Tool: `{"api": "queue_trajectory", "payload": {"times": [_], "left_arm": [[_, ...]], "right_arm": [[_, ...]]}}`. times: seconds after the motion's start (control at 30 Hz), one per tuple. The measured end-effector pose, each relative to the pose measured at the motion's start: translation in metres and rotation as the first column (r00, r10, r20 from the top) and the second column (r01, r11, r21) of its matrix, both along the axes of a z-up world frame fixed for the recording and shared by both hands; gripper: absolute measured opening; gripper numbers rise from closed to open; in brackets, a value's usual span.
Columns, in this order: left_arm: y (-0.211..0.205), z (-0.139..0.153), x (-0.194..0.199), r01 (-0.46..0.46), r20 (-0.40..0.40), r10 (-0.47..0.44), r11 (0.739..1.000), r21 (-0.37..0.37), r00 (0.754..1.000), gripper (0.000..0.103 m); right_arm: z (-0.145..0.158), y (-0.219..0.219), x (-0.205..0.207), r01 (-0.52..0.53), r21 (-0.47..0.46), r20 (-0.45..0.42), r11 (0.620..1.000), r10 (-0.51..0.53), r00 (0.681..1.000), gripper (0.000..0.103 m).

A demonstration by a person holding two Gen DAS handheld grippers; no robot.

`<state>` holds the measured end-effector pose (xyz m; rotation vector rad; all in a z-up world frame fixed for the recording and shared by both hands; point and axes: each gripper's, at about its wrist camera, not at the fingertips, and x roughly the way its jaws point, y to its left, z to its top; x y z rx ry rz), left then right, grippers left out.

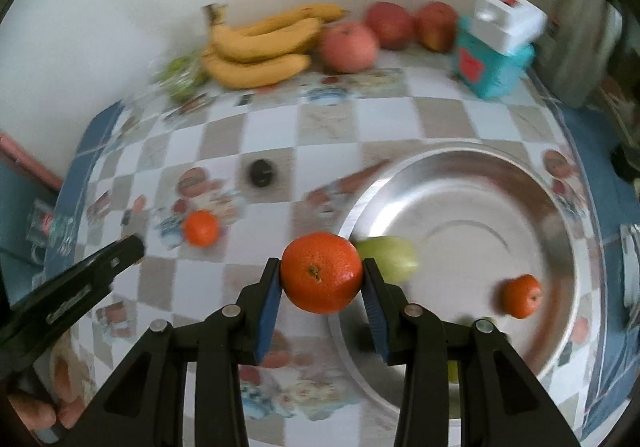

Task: Organize fruits
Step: 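Carry the orange and apricot over the steel bowl with both tools, then open both tools to release the orange and apricot into the bowl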

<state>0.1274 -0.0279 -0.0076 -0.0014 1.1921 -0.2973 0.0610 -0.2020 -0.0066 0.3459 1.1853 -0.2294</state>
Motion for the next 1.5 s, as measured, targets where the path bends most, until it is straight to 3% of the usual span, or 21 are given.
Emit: {"api": "queue_trajectory", "payload": {"times": [0.37, 0.8, 1.17, 1.5], "left_arm": [[-0.083, 0.006, -0.038, 0.233, 0.009, -0.233, 0.972, -0.041, 0.972, 0.029], [-0.150, 0.005, -0.069, 0.411, 0.063, -0.408, 0.911, -0.040, 0.911, 0.029], [-0.179, -0.026, -0.074, 0.442, 0.058, -0.441, 0.897, -0.011, 0.896, 0.029], [-0.195, -0.030, -0.080, 0.473, 0.076, -0.472, 0.881, 0.003, 0.878, 0.030]], "right_arm": [[-0.002, -0.082, -0.033, 0.223, -0.033, -0.017, 0.974, -0.223, 0.975, 0.041], [0.001, -0.124, -0.051, 0.307, -0.008, 0.038, 0.952, -0.307, 0.951, 0.041], [-0.022, -0.139, -0.048, 0.324, 0.005, 0.038, 0.946, -0.324, 0.945, 0.041], [-0.040, -0.146, -0.045, 0.336, 0.011, 0.019, 0.942, -0.336, 0.942, 0.042]]}}
